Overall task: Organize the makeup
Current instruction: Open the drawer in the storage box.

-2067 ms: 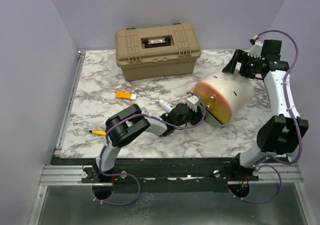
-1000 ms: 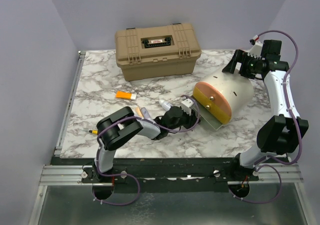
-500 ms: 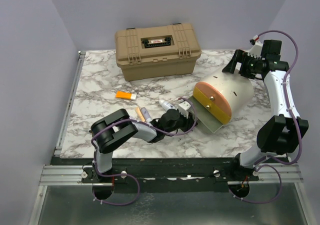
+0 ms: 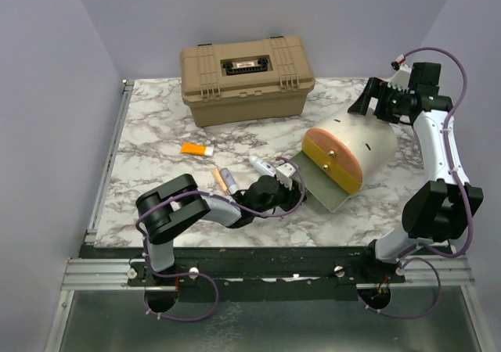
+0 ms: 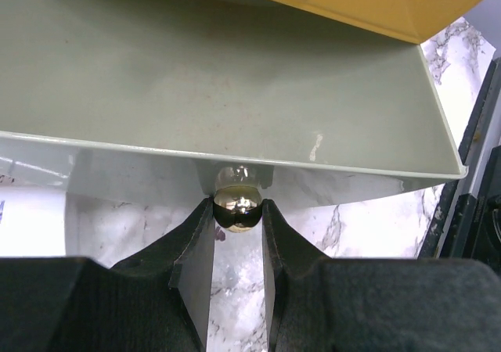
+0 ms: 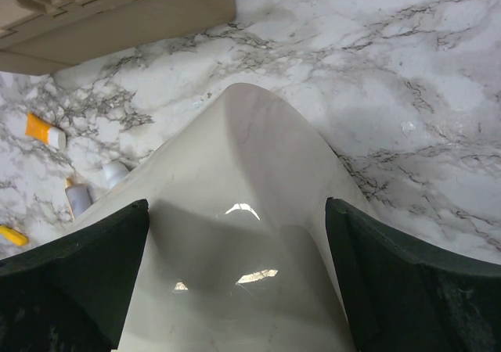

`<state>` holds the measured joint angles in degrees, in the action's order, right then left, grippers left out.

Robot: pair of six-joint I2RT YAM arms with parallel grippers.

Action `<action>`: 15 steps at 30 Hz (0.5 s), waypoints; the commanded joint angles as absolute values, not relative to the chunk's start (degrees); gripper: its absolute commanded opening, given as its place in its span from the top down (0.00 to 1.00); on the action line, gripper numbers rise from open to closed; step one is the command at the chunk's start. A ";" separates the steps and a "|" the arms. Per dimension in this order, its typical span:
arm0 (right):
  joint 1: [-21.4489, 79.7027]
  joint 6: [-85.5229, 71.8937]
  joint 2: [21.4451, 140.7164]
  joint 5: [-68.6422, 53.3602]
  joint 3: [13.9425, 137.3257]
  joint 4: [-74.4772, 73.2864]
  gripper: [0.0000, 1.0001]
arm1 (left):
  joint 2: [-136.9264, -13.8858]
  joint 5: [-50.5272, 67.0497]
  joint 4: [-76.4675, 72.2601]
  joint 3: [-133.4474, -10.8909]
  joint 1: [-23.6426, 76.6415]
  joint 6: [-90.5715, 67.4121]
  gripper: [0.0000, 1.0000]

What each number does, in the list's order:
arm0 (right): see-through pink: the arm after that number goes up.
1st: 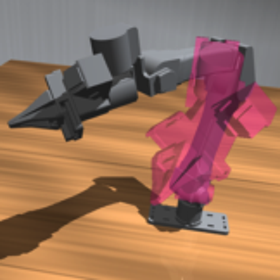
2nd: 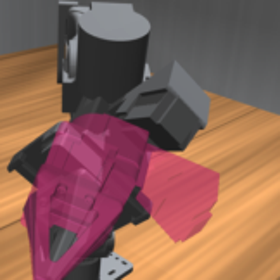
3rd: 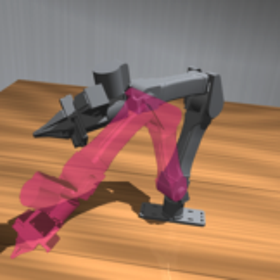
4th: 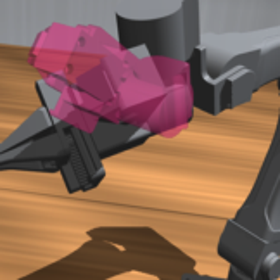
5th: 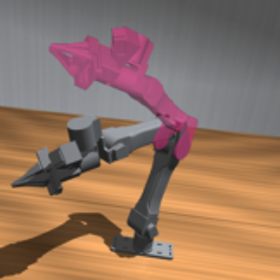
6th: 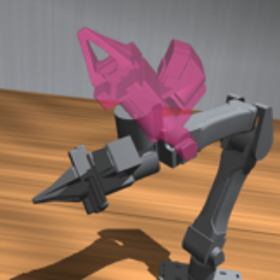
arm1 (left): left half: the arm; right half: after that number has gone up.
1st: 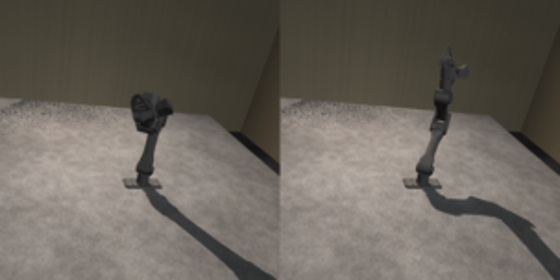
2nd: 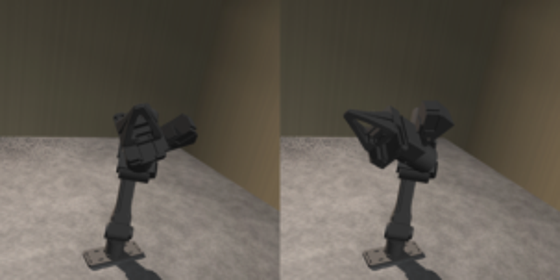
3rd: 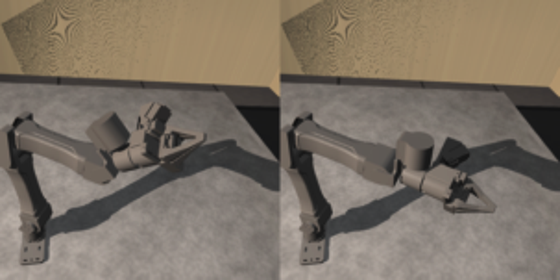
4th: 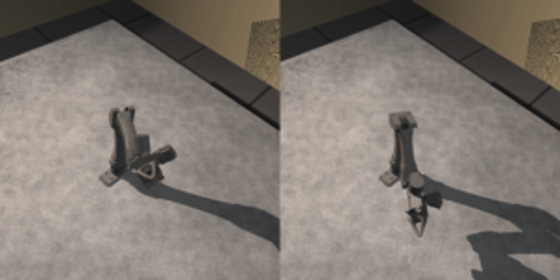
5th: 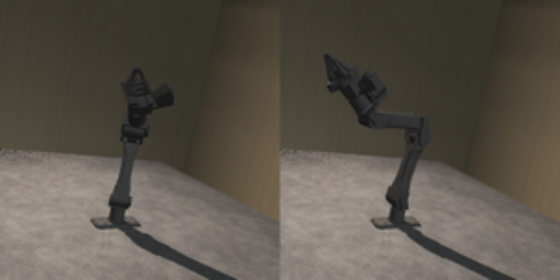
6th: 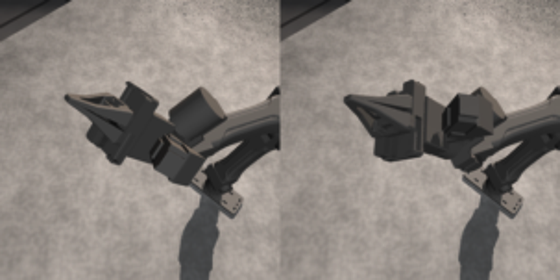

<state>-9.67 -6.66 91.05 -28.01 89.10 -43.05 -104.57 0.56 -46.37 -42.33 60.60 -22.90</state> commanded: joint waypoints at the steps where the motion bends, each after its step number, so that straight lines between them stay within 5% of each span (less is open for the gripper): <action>1: -8.96 -7.33 90.79 -27.19 88.67 -46.14 0.05 | -100.60 0.44 -47.72 -40.09 61.24 -22.62 0.87; 15: -8.94 -7.47 91.39 -27.37 89.58 -46.47 0.05 | -99.25 0.77 -47.56 -36.88 61.48 -23.97 0.85</action>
<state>-9.67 -6.72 91.05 -27.94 89.10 -43.05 -100.66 0.56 -46.26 -37.63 60.99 -23.33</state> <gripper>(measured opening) 0.954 0.274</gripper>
